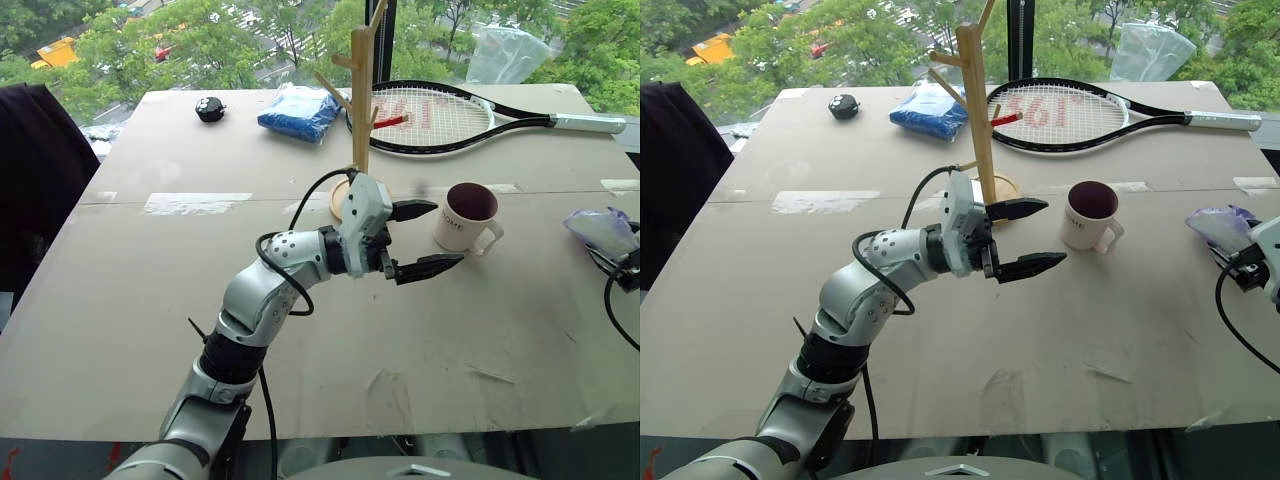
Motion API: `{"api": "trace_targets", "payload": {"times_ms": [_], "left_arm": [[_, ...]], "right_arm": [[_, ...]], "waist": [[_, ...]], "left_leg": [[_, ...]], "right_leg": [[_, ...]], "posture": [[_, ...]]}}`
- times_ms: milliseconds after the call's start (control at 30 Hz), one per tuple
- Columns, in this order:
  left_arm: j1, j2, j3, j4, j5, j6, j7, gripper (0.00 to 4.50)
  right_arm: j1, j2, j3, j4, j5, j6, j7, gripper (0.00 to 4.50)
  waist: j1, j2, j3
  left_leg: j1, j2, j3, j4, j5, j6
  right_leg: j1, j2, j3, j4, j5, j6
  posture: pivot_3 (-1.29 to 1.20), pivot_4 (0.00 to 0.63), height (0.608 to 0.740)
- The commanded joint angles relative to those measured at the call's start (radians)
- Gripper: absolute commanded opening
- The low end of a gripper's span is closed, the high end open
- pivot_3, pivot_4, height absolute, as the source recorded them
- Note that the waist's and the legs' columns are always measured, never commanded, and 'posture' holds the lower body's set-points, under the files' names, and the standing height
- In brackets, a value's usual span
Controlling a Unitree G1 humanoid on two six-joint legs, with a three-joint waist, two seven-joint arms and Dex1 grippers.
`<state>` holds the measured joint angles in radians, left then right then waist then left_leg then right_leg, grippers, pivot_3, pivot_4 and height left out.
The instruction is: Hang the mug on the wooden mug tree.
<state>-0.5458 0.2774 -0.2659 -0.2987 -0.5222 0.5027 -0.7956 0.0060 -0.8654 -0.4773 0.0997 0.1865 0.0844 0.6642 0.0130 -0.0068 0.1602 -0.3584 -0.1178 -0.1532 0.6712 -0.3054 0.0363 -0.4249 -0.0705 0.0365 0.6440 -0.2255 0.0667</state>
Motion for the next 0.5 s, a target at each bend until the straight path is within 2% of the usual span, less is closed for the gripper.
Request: {"api": "trace_targets", "payload": {"times_ms": [33, 100, 167, 300, 367, 500], "left_arm": [[-0.010, 0.000, 0.011, -0.010, 0.003, -0.022, -0.017, 4.50], [-0.008, 0.003, 0.014, -0.009, 0.003, -0.023, -0.022, 4.50], [-0.002, 0.011, 0.015, -0.010, 0.005, -0.017, -0.027, 4.50], [0.027, 0.055, 0.021, -0.033, 0.007, 0.002, -0.038, 4.50], [0.035, 0.073, 0.026, -0.042, 0.007, 0.007, -0.039, 4.50], [0.043, 0.109, 0.029, -0.061, 0.012, 0.021, -0.037, 4.50]], "right_arm": [[0.002, -0.001, -0.066, -0.094, 0.019, 0.002, -0.034, 4.47], [0.011, 0.006, -0.069, -0.128, 0.034, 0.020, -0.030, 4.47], [0.026, 0.030, -0.073, -0.214, 0.113, 0.095, -0.004, 4.47], [0.091, 0.095, -0.025, -0.515, 0.365, 0.357, -0.001, 4.47], [0.109, 0.125, 0.030, -0.619, 0.429, 0.443, -0.025, 4.47], [0.088, 0.226, 0.184, -0.669, 0.348, 0.495, -0.161, 4.47]], "waist": [[-0.001, 0.000, 0.000], [0.000, 0.000, 0.000], [0.002, 0.000, 0.000], [0.002, 0.000, 0.000], [0.000, 0.000, 0.000], [0.004, -0.001, 0.000]], "left_leg": [[0.001, 0.000, 0.001, 0.000, 0.000, 0.000], [0.001, 0.000, 0.003, 0.000, 0.000, 0.000], [0.001, 0.000, 0.002, 0.000, 0.000, 0.000], [0.001, 0.001, 0.000, 0.000, 0.000, 0.000], [0.000, 0.001, -0.001, 0.000, 0.000, 0.000], [0.000, 0.001, -0.001, 0.001, 0.000, 0.000]], "right_leg": [[0.000, 0.000, 0.001, 0.000, 0.000, 0.000], [0.000, 0.001, 0.003, 0.000, 0.000, 0.001], [0.000, 0.000, 0.004, 0.000, 0.001, 0.001], [0.000, 0.000, 0.004, 0.000, 0.001, 0.001], [0.000, 0.001, 0.004, 0.000, 0.001, 0.001], [0.000, 0.000, 0.003, 0.000, 0.001, 0.000]], "posture": [[0.00, 0.150, 0.740], [0.00, 0.150, 0.740], [0.00, 0.150, 0.740], [0.00, 0.150, 0.740], [0.00, 0.150, 0.740], [0.00, 0.150, 0.740]]}}
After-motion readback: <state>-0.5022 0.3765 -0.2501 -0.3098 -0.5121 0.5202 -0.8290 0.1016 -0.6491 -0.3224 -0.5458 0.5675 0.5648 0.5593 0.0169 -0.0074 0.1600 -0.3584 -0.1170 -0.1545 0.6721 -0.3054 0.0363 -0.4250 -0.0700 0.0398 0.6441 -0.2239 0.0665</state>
